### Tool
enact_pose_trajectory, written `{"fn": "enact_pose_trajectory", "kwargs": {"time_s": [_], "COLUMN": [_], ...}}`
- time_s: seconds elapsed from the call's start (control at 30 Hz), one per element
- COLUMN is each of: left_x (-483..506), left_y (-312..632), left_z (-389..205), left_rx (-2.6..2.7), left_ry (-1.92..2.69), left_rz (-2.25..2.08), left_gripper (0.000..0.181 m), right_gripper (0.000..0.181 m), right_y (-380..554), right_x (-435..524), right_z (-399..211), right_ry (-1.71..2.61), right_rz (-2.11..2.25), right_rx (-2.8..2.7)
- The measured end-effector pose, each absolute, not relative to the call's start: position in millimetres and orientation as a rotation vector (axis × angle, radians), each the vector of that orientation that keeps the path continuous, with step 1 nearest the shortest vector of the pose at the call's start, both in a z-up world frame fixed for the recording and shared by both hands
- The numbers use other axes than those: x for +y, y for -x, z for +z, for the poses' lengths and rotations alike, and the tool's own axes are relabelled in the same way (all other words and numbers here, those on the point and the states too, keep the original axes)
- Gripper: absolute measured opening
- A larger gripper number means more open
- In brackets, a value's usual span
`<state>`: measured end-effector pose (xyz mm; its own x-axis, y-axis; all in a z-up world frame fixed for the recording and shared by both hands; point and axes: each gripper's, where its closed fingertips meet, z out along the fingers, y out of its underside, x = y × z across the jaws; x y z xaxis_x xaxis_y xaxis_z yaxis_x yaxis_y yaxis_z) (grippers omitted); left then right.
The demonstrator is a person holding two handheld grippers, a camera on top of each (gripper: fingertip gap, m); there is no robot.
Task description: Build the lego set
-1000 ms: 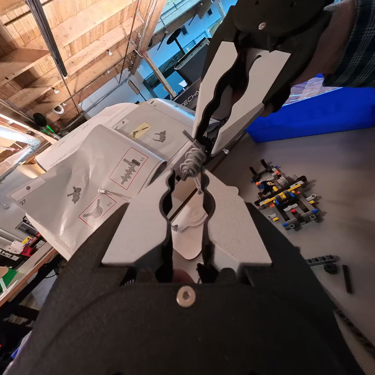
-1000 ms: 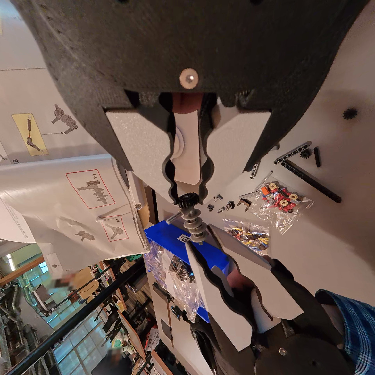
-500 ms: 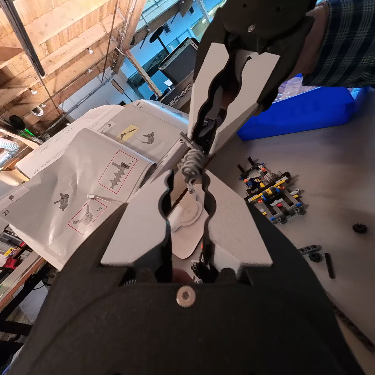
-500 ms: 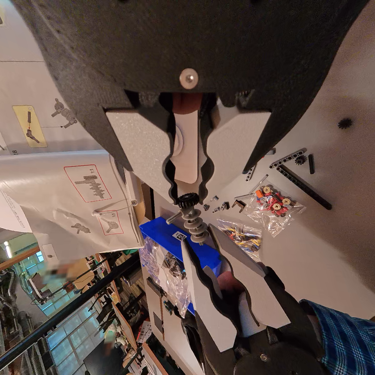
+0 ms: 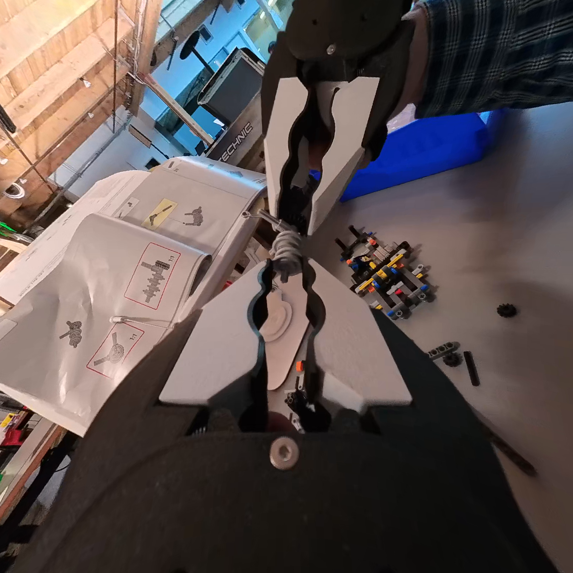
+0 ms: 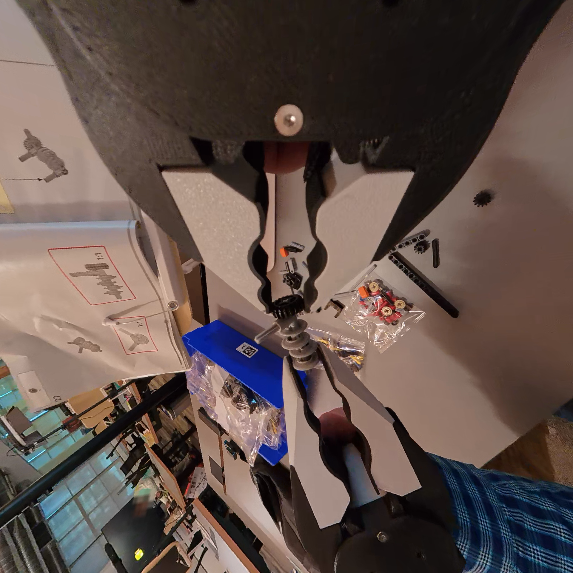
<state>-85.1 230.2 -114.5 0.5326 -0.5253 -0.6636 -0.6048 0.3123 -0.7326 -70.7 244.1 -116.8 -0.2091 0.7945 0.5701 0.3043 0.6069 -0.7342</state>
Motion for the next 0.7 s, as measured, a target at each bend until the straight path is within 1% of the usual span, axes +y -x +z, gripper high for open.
{"fn": "enact_pose_trajectory", "kwargs": {"time_s": [0.43, 0.7], "left_x": [226.9, 220.7], "left_y": [87.9, 87.2], "left_z": [-117.3, -126.7], "left_rx": [1.062, 1.151], "left_ry": [1.392, 1.375], "left_rz": [-0.012, 0.106], "left_gripper": [0.016, 0.016], "right_gripper": [0.017, 0.017], "right_y": [72.7, 71.5], "right_x": [239.6, 232.8], "right_z": [-117.6, -127.2], "right_ry": [0.892, 0.928], "right_rz": [0.594, 0.665], "right_rx": [-1.748, -1.749]}}
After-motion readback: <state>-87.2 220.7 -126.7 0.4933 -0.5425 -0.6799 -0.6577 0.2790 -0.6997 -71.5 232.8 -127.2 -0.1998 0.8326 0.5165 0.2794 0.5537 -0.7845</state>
